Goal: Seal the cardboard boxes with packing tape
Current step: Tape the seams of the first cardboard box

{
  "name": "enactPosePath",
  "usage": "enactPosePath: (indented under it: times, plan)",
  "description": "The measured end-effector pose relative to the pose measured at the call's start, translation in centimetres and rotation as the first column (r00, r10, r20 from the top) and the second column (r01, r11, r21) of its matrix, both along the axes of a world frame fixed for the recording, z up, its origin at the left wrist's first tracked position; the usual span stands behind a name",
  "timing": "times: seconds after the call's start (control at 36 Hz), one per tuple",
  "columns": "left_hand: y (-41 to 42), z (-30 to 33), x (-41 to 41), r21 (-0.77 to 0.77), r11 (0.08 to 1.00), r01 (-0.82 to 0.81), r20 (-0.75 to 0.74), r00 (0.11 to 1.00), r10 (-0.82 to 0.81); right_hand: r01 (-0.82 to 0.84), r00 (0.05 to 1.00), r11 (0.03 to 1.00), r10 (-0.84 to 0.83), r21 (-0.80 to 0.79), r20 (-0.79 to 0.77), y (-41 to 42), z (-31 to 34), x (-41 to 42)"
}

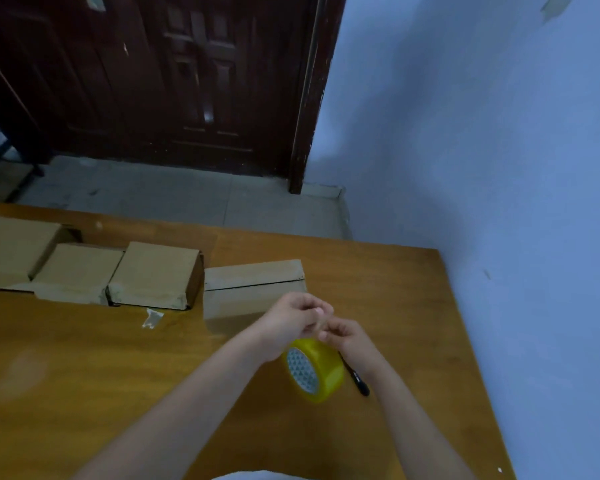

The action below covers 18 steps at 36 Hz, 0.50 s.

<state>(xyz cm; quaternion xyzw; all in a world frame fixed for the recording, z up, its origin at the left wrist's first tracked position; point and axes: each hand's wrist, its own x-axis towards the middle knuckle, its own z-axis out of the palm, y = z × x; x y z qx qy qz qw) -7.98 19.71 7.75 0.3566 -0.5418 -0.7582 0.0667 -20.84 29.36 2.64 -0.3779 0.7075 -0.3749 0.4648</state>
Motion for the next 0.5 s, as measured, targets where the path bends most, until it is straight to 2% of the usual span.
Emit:
enactPosePath:
  times: [0.06,0.11,0.25,0.42,0.5]
  plan:
    - [0.6,0.3,-0.7,-0.109,0.994,0.027,0.032,0.999,-0.024,0.069,0.997,0.997,-0.068,-0.047,0.025,0.7,0.0,0.0]
    - [0.7,0.5,-1.0,-0.136,0.991,-0.011,0.044,0.999,0.017,0.105,0.994,0.992,-0.104,-0.066,0.012,1.7,0.1,0.1]
    - [0.1,1.2,-1.0,-0.054,0.995,-0.084,0.029,0.996,0.086,0.098,0.994,0.991,-0.101,-0.092,-0.029,2.8,0.3,1.4]
    - [0.0,3.4,-1.8,0.000,0.994,-0.111,-0.043,0.993,0.111,0.323,0.946,0.946,-0.323,-0.021,0.027,3.1,-0.8,4.1]
    - [0.3,4.3,-1.8,-0.003,0.994,-0.110,-0.072,0.991,0.109,0.324,0.946,0.946,-0.324,-0.019,-0.003,3.5,-1.2,4.1]
